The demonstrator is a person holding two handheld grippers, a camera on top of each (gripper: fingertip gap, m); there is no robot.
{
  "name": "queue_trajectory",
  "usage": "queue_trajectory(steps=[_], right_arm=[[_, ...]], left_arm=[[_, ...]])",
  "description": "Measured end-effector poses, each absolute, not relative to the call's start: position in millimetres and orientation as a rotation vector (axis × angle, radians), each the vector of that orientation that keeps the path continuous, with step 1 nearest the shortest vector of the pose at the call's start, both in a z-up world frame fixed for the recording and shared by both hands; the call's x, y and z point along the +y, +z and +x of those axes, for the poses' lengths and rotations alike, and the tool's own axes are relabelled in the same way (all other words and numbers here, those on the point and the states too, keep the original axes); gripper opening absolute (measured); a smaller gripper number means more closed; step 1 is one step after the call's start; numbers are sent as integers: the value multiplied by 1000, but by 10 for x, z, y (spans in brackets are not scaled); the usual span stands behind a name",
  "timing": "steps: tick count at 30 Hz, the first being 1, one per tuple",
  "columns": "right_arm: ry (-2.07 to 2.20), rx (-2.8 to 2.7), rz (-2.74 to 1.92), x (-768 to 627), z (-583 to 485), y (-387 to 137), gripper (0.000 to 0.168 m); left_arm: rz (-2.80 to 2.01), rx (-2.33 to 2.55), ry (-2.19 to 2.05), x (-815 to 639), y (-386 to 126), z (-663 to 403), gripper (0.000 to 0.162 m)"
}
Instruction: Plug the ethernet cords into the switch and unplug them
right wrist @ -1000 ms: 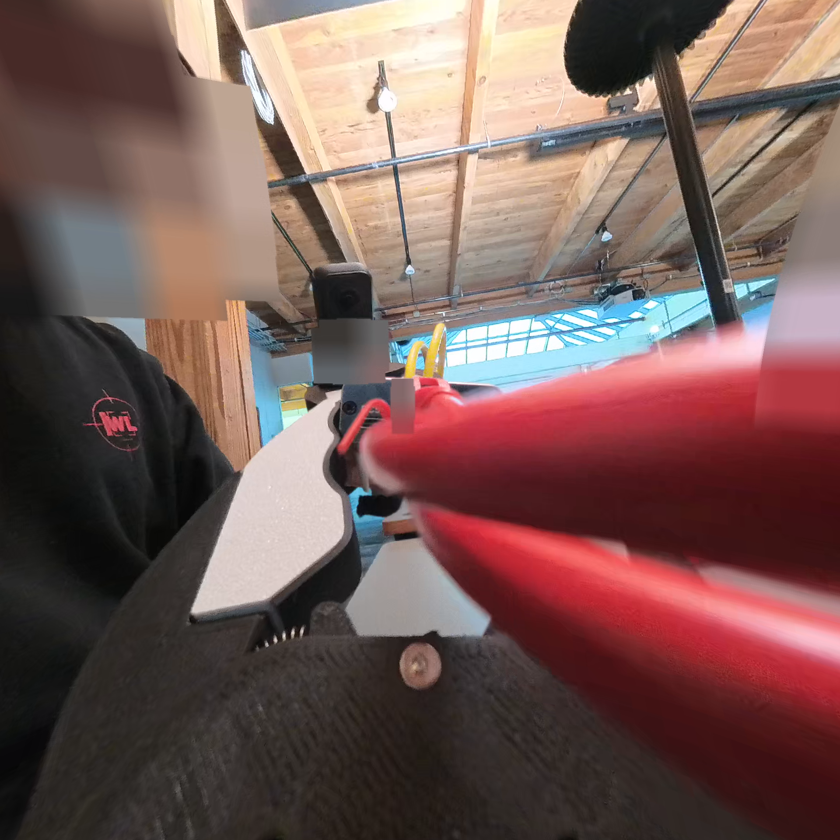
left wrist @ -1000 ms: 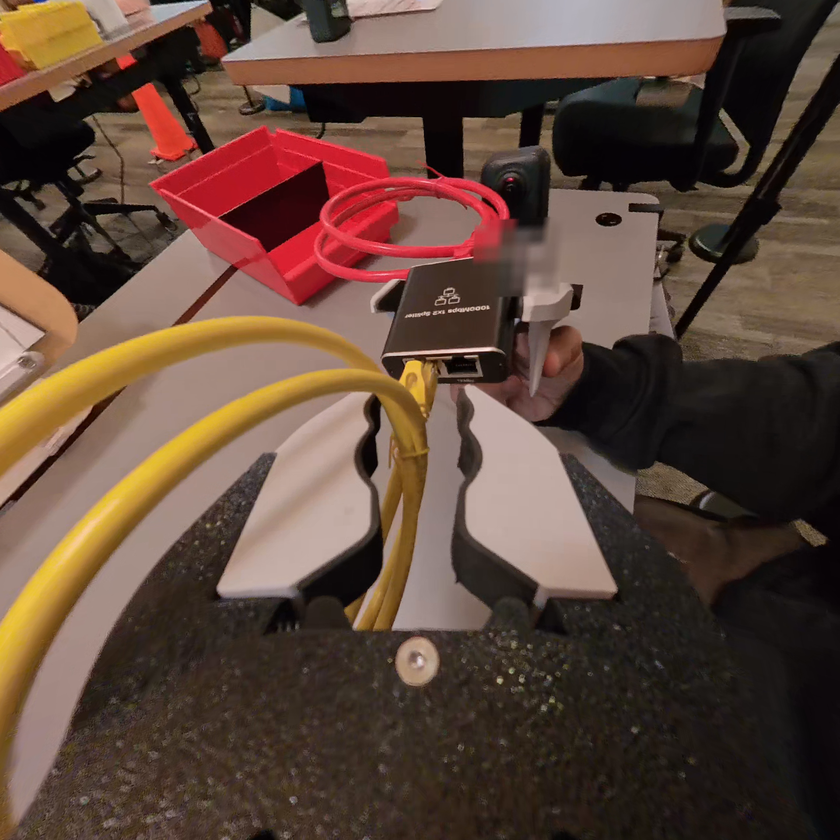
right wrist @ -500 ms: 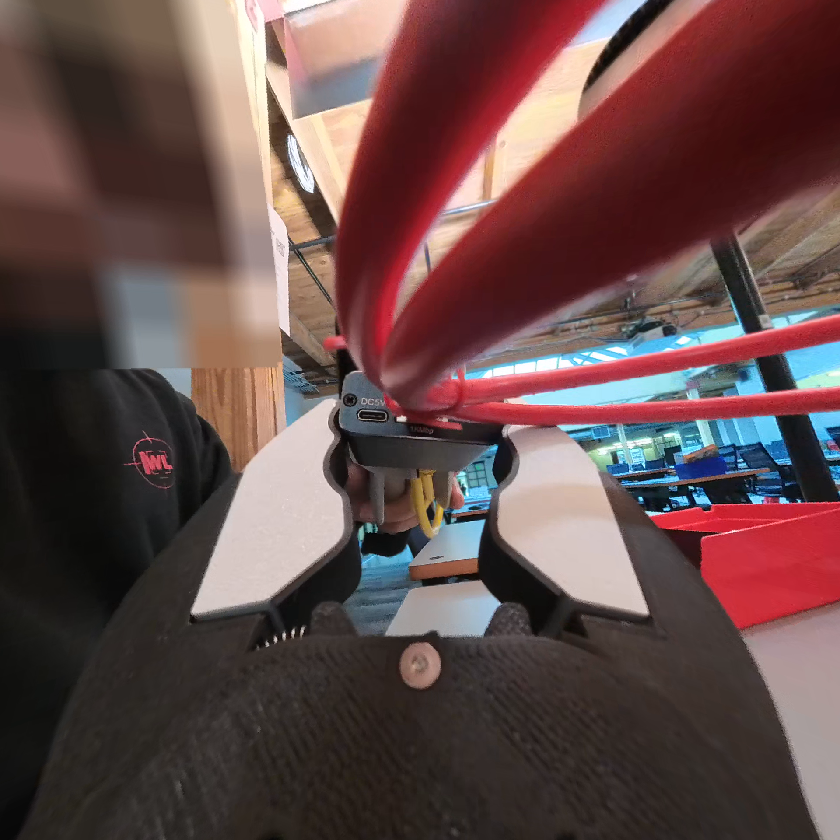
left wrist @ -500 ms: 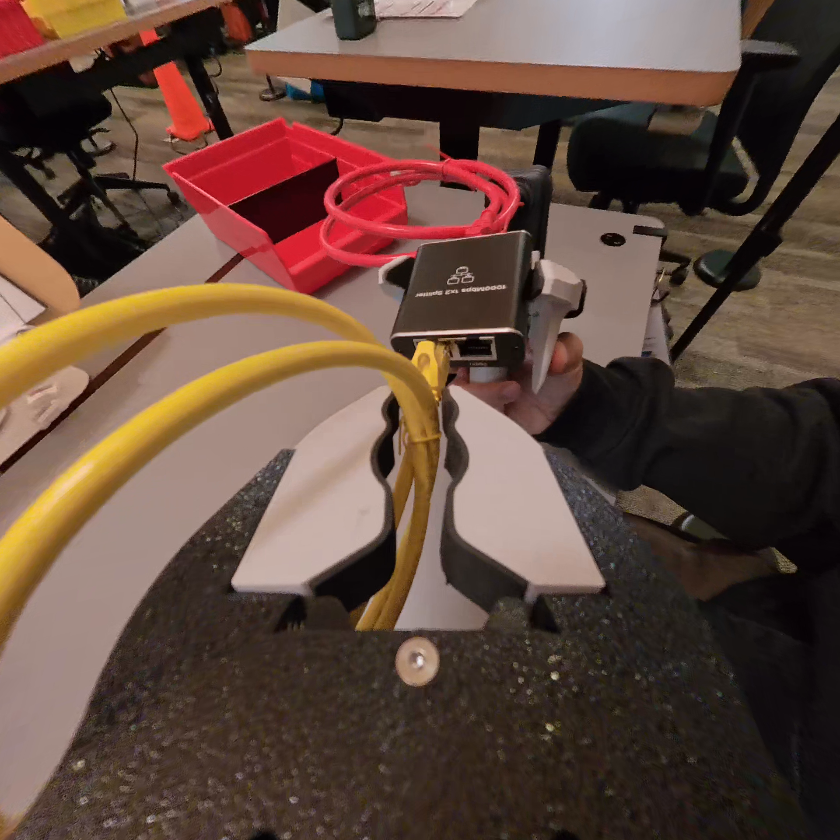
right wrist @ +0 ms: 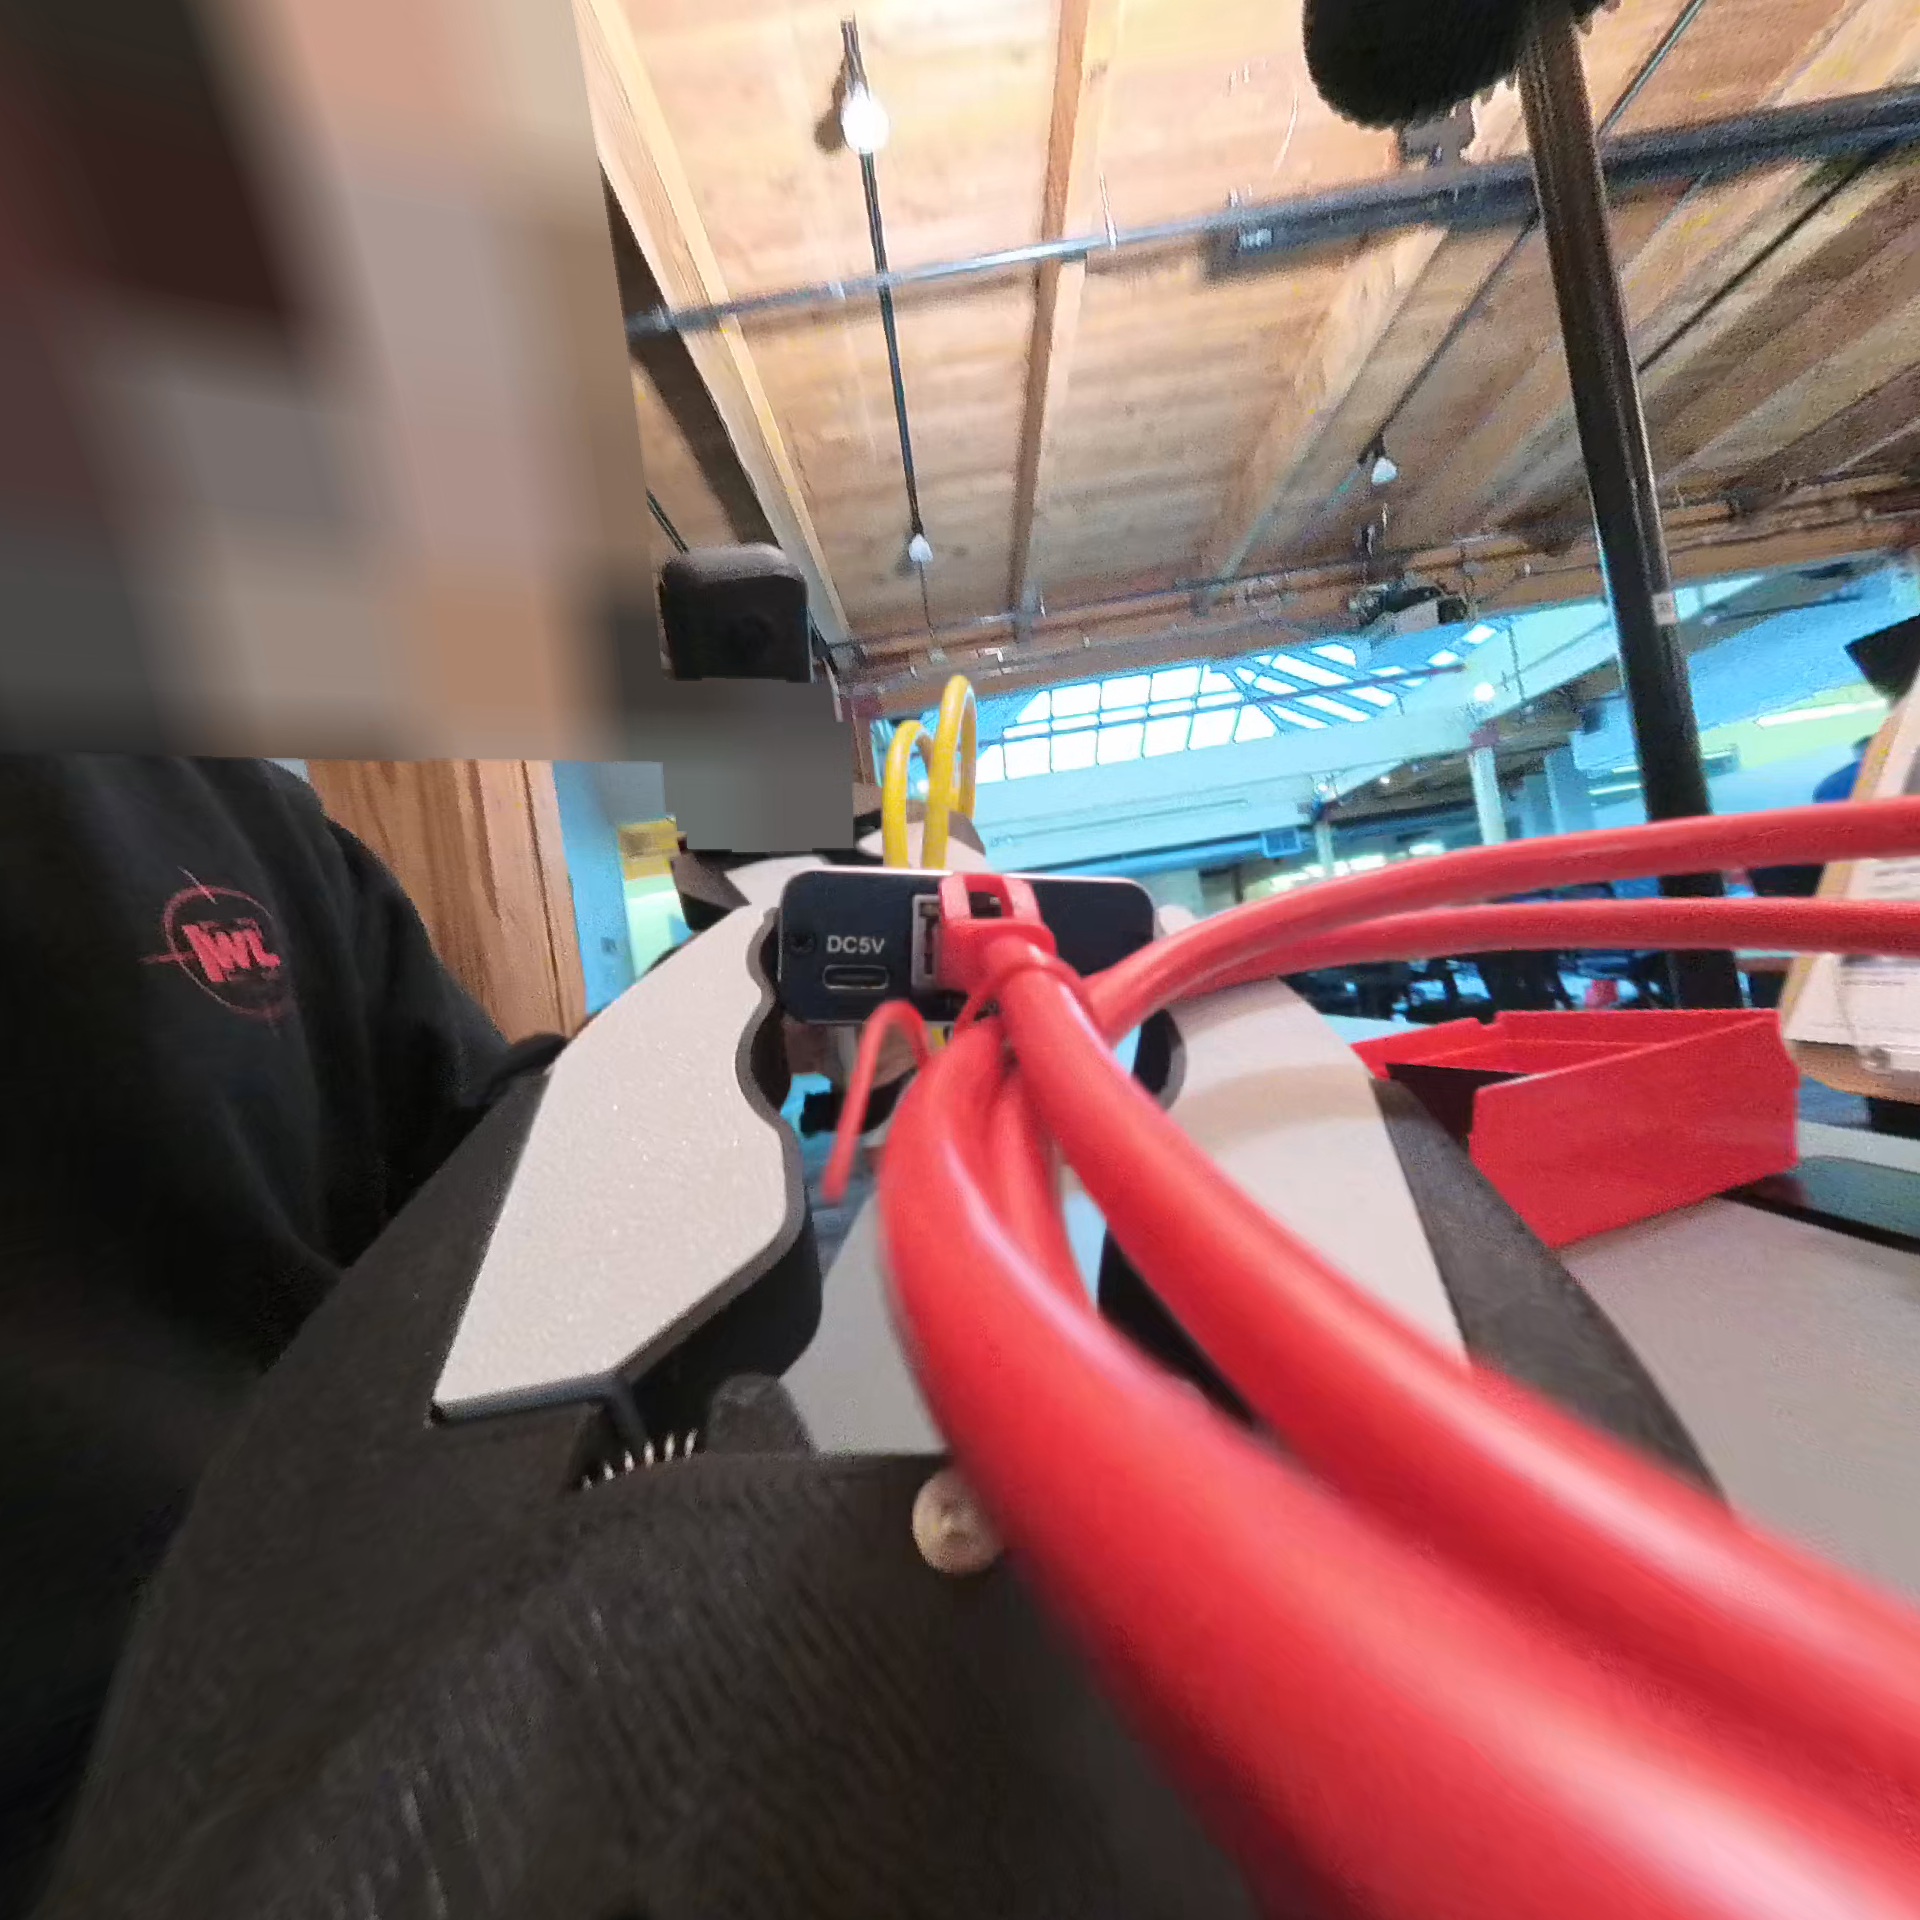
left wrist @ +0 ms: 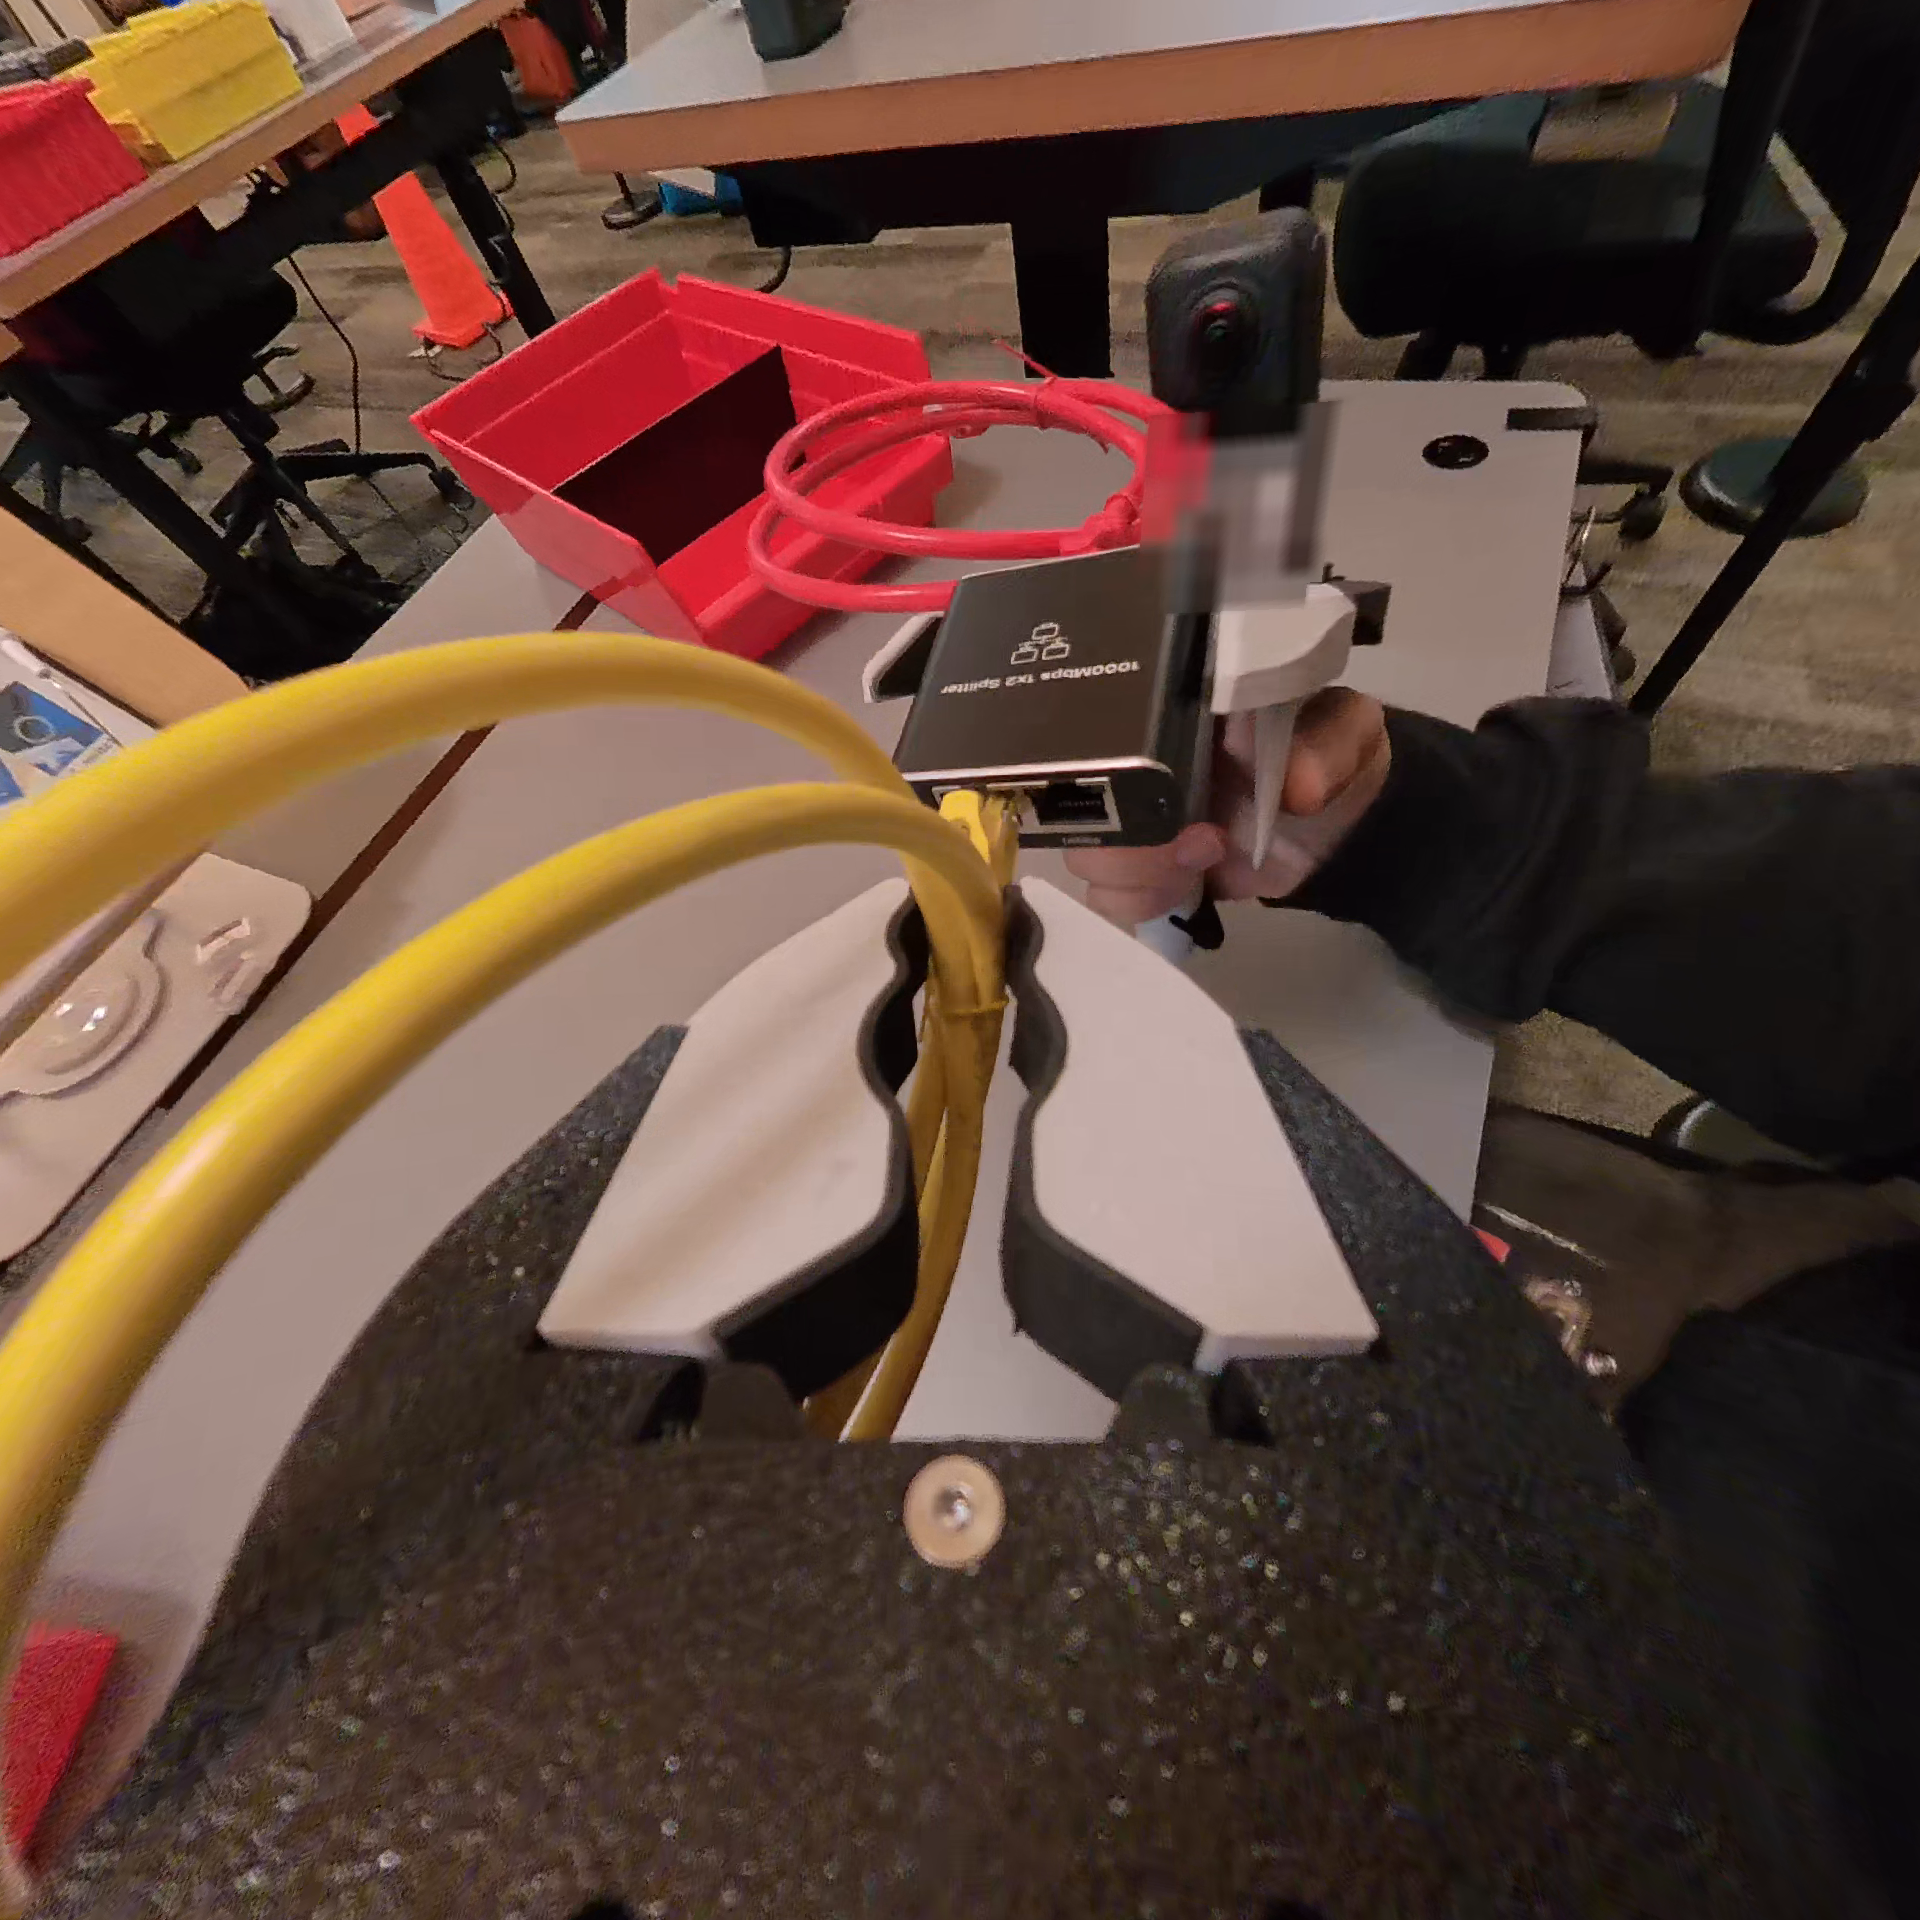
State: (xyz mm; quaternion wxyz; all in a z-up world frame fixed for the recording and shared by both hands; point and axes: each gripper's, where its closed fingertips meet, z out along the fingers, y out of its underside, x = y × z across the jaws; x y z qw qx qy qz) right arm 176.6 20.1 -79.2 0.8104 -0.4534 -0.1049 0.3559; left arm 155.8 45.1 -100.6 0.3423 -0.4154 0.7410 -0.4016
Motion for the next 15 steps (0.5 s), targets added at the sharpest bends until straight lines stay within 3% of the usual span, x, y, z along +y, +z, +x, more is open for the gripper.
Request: queue_trajectory(steps=[15], right_arm=[[685,-250,-948,177,1778,-774,67]], left_arm=[[-971,2019,-919,447,-1017,1565,14]])
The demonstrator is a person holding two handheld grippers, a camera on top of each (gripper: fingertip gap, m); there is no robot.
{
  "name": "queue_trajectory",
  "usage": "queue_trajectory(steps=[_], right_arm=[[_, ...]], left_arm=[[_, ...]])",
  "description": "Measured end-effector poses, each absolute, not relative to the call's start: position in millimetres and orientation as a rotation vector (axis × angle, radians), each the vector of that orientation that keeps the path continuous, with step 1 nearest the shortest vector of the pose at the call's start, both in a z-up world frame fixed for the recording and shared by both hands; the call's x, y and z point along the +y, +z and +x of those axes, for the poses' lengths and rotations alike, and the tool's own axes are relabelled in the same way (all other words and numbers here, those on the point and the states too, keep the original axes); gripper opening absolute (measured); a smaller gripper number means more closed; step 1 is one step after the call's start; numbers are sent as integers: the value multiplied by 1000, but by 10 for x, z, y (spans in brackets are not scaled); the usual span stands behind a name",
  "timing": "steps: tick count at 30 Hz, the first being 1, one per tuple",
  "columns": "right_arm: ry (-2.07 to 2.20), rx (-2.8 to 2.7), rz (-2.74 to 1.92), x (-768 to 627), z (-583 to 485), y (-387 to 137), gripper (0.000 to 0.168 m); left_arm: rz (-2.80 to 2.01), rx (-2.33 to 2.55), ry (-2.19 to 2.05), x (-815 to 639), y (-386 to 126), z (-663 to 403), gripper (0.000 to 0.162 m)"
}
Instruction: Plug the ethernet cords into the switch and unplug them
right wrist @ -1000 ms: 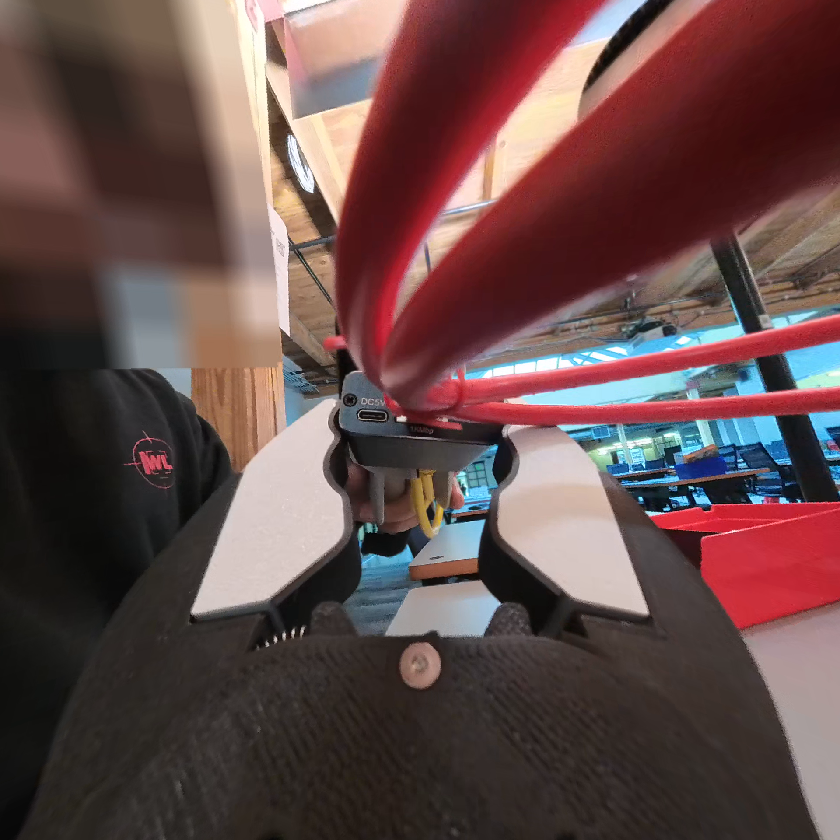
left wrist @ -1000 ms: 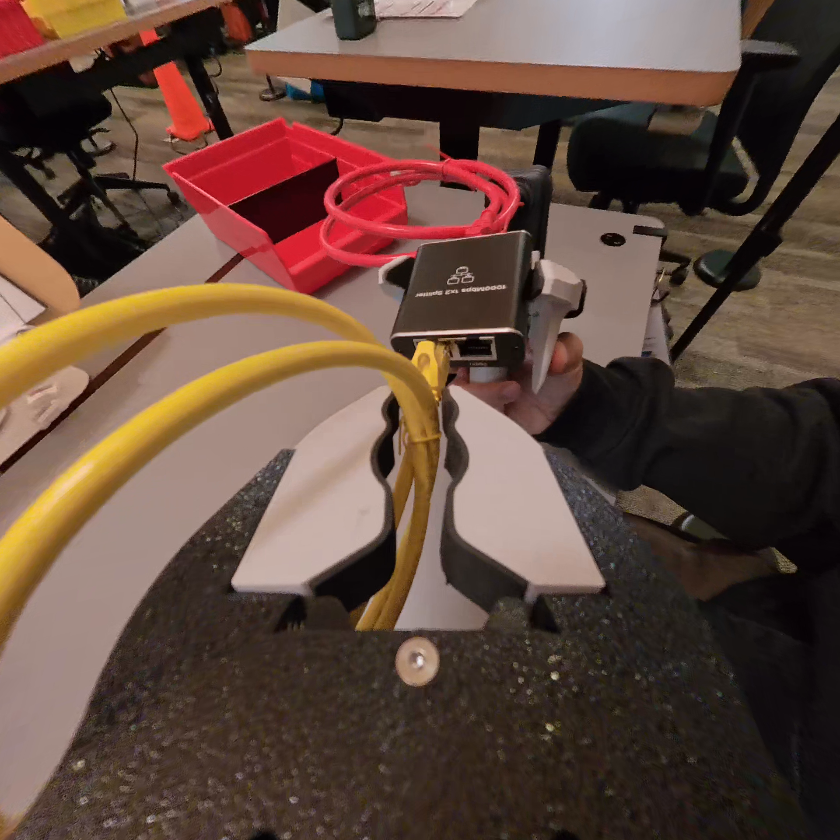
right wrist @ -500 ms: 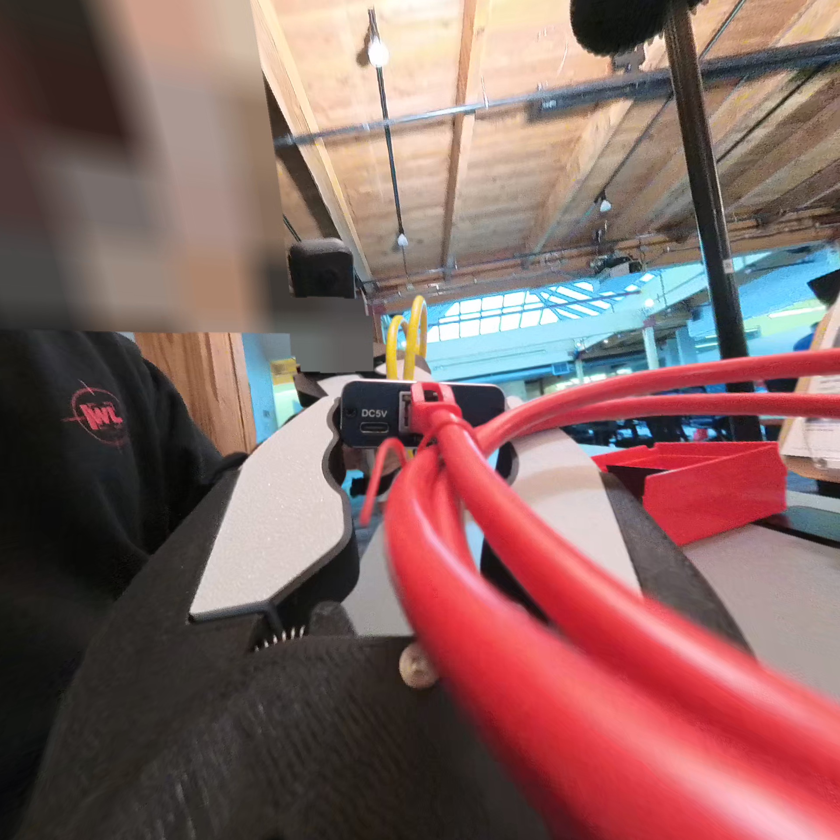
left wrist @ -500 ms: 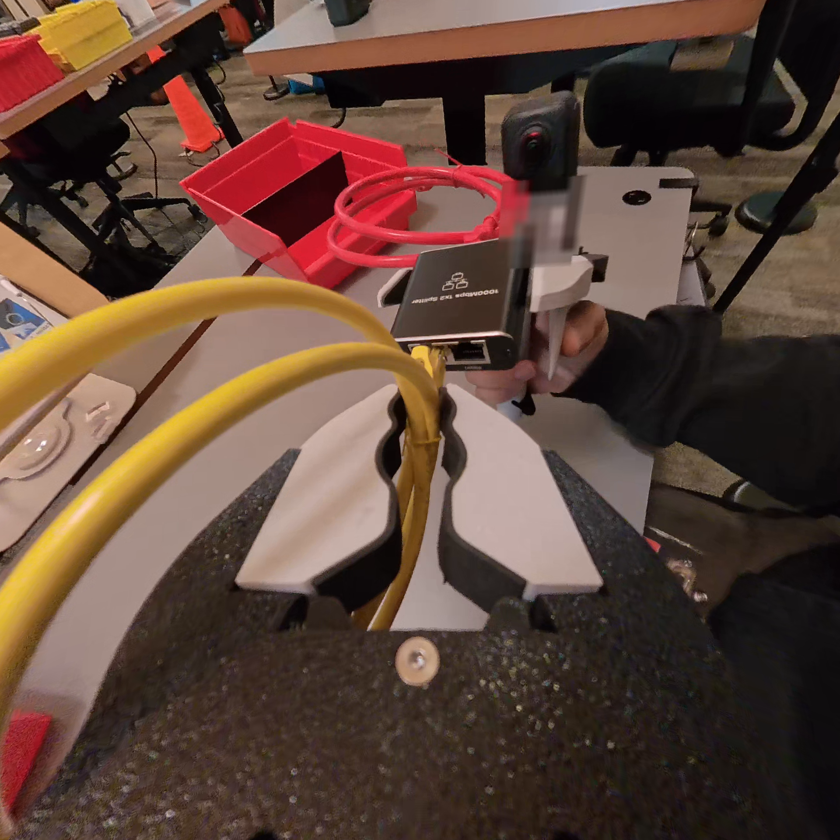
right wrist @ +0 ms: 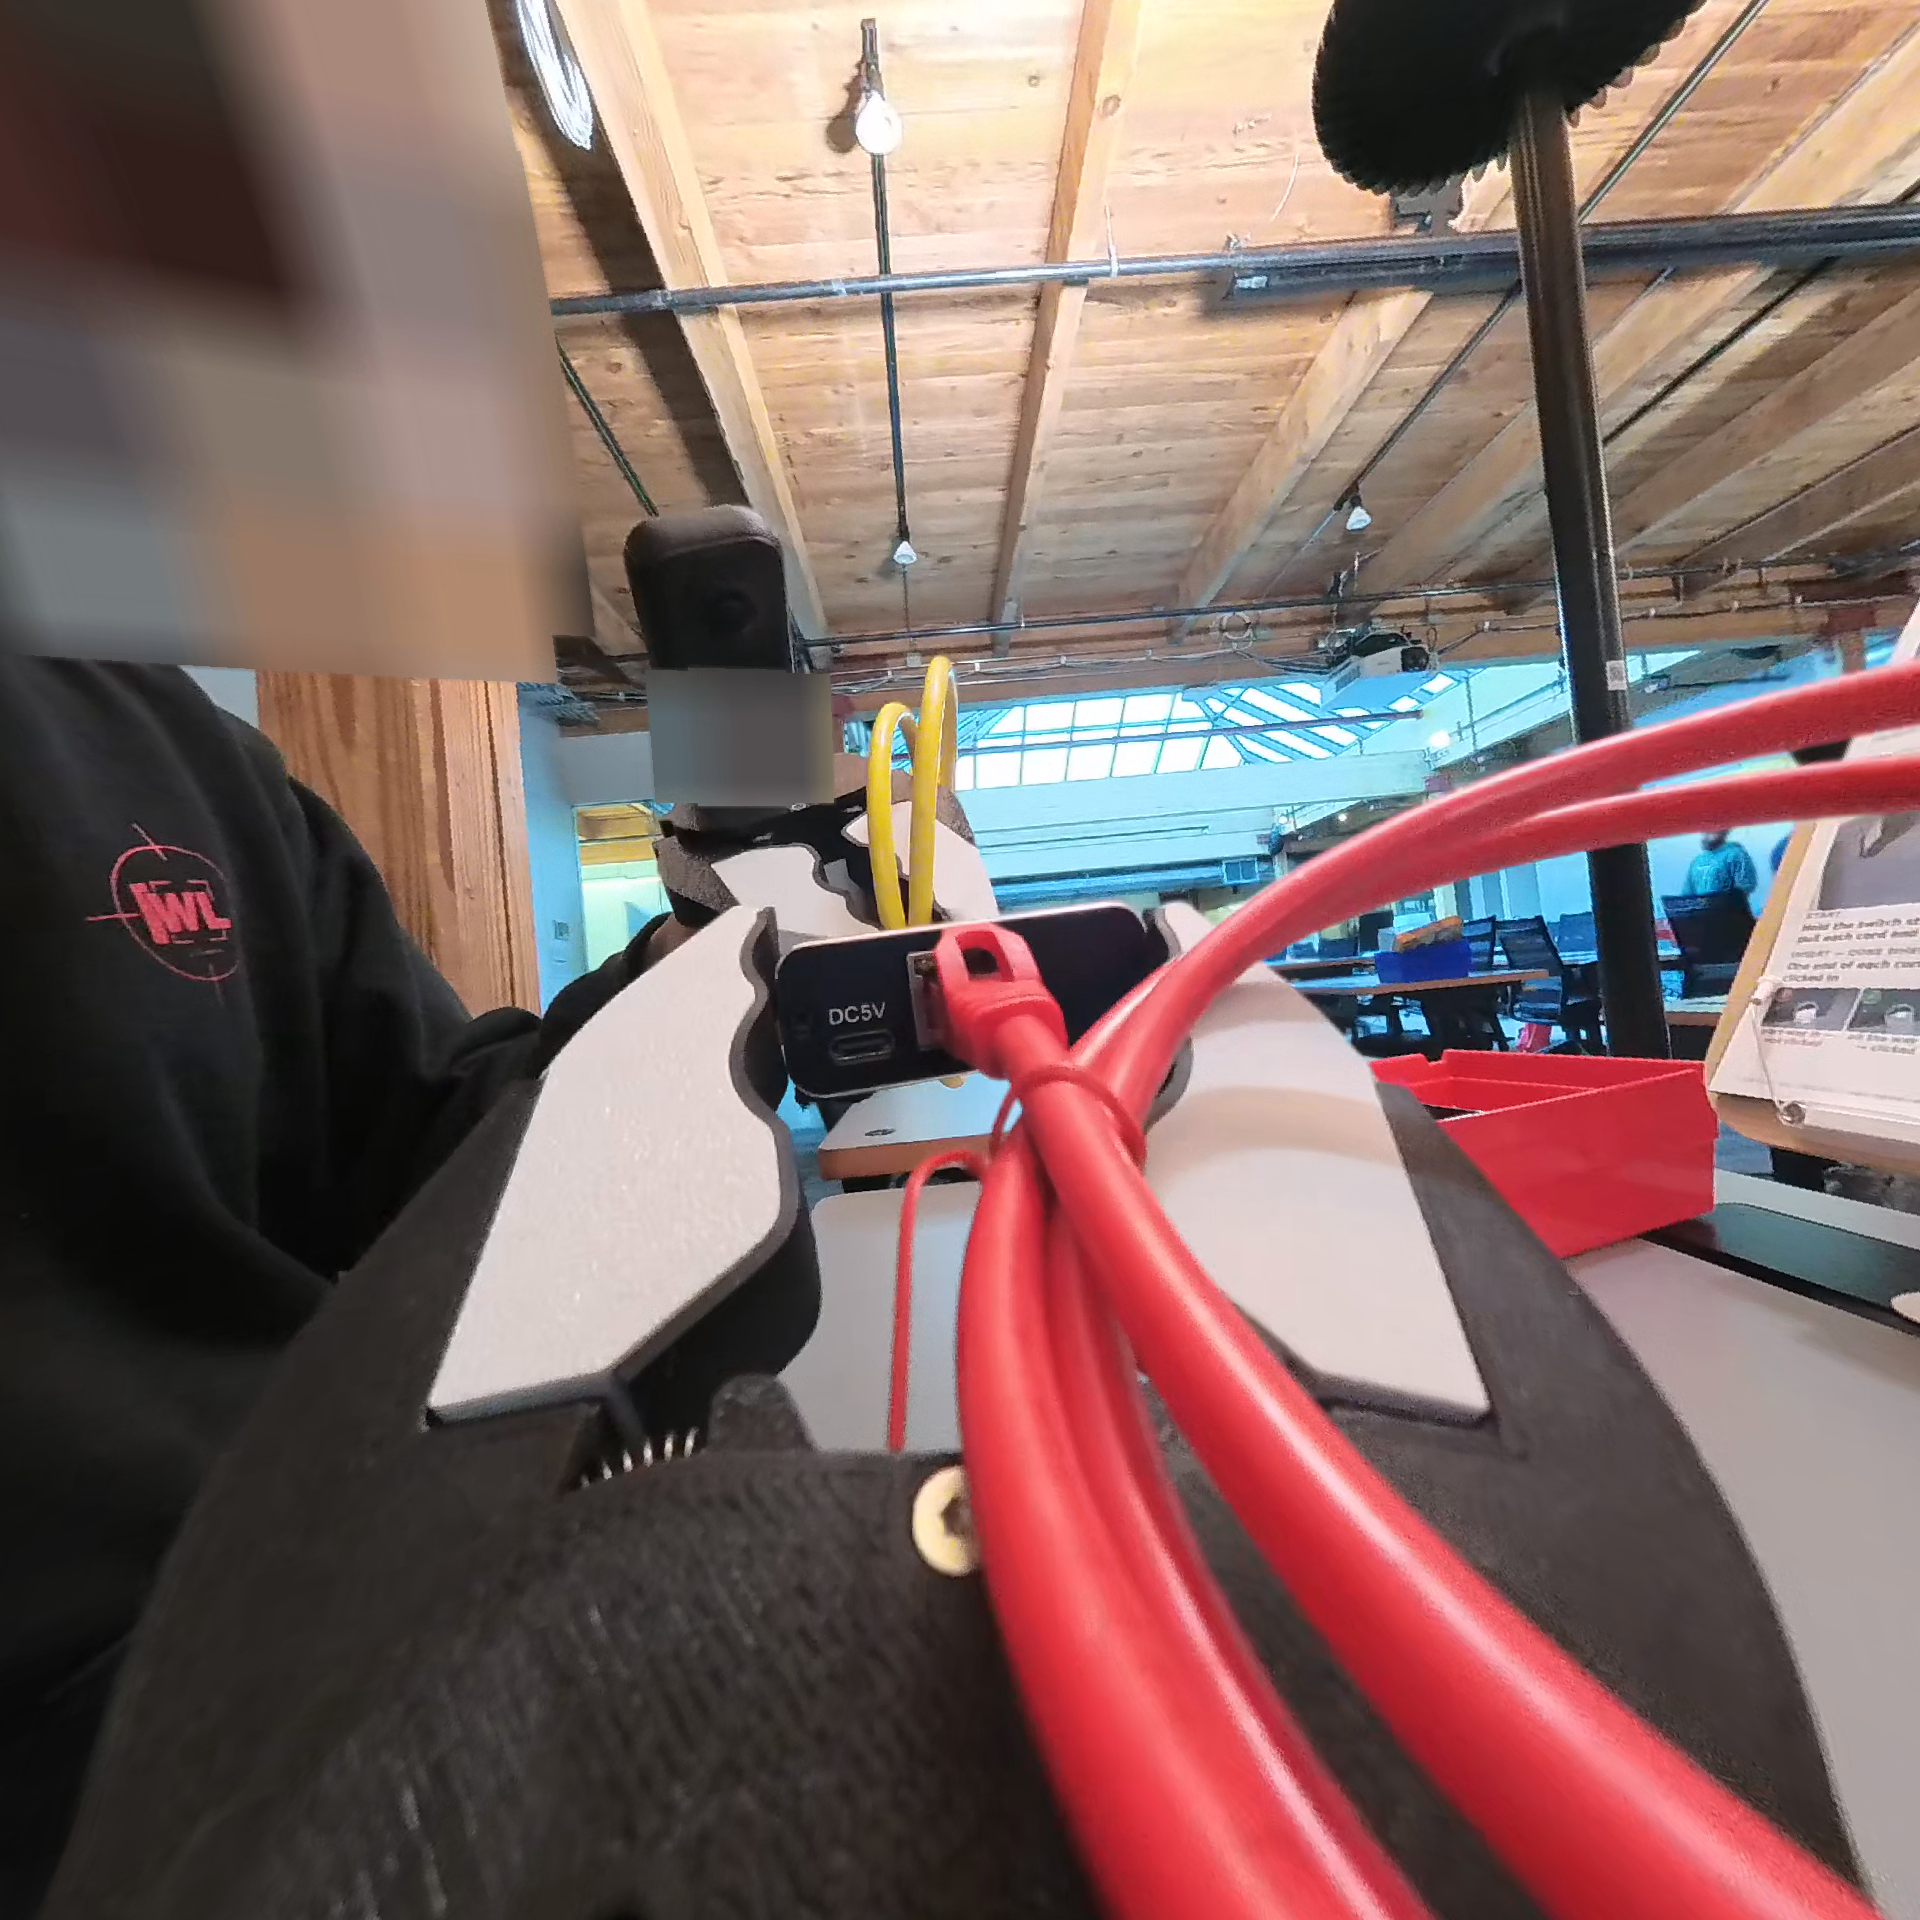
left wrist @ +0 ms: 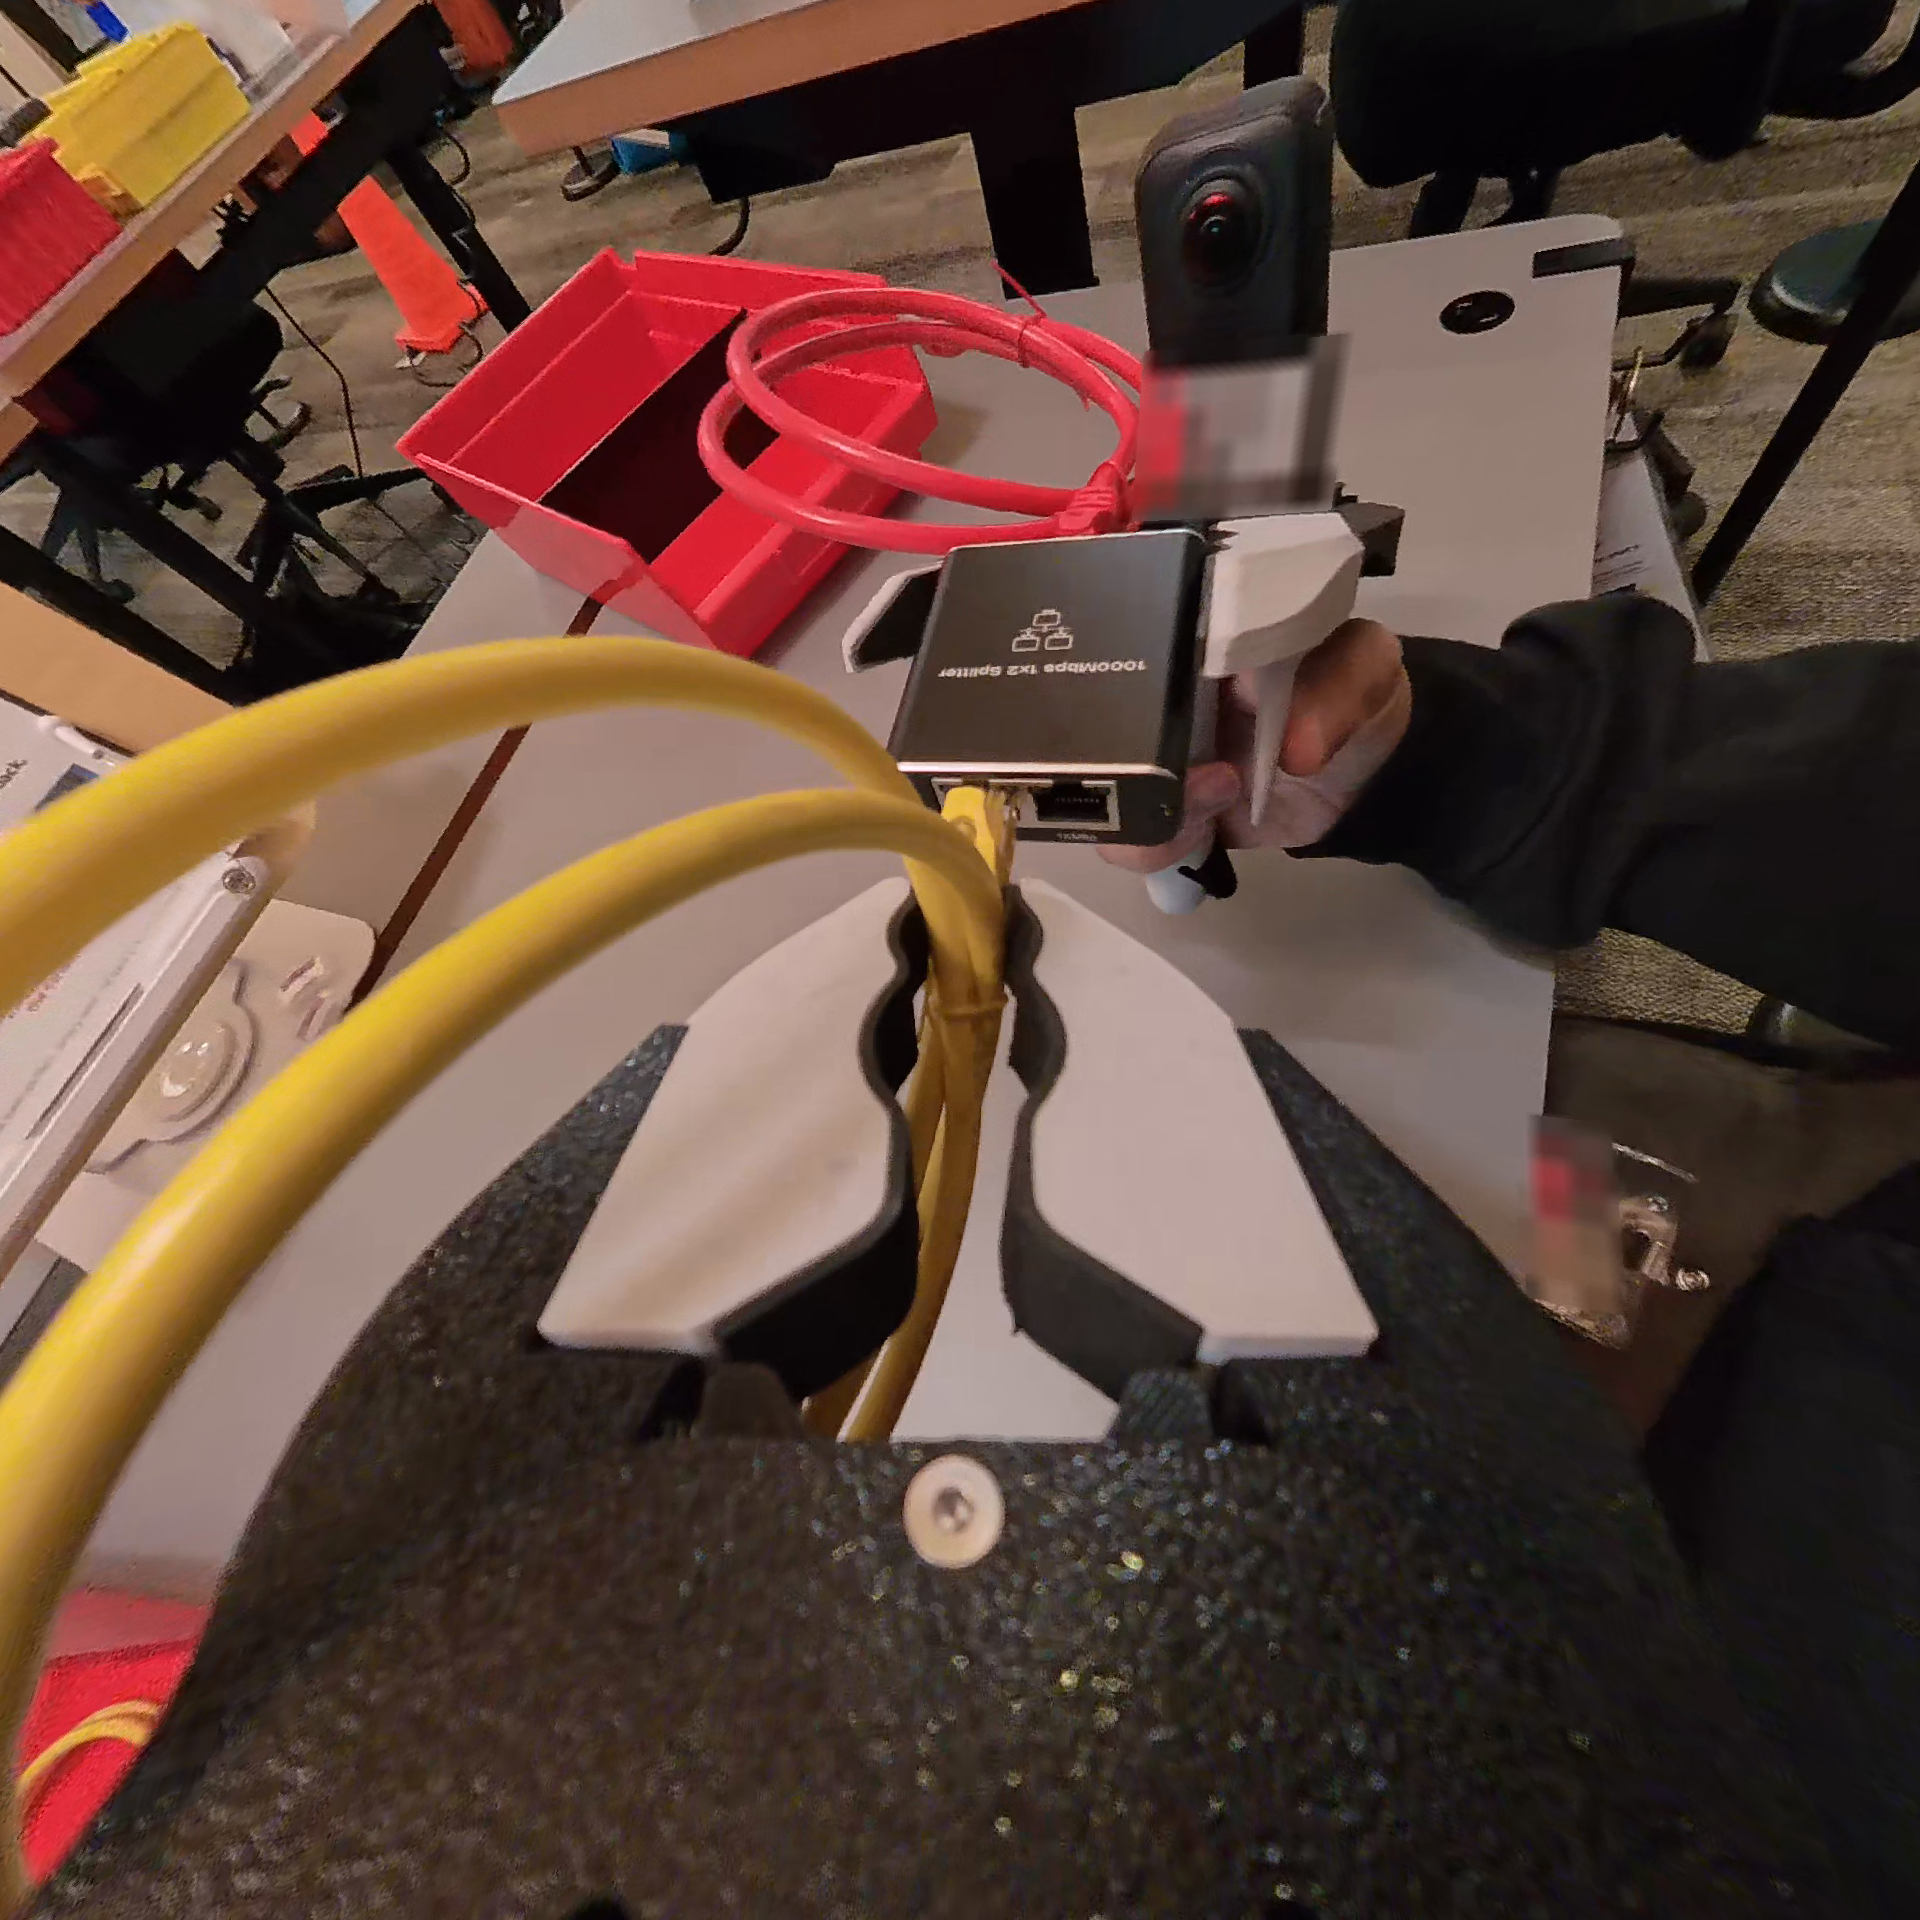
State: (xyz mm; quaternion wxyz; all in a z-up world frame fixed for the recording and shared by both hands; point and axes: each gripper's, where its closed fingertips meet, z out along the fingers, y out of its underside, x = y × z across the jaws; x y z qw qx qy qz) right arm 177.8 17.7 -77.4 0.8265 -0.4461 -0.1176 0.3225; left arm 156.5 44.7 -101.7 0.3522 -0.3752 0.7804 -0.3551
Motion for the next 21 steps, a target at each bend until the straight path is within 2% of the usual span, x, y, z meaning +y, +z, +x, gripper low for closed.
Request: queue_trajectory(steps=[5,7,9,21], right_arm=[[680,-222,-932,183,1818,-760,67],[681,-92,-839,55,2152,-741,67],[712,-104,-778,-101,2211,-687,67],[719,-221,-898,95,1867,-713,67]], left_arm=[[-996,2021,-917,490,-1023,1533,13],[-1013,2006,-971,524,-937,1467,13],[-1033,1958,-840,692,-912,1506,13],[-980,2046,-925,518,-956,1509,13]])
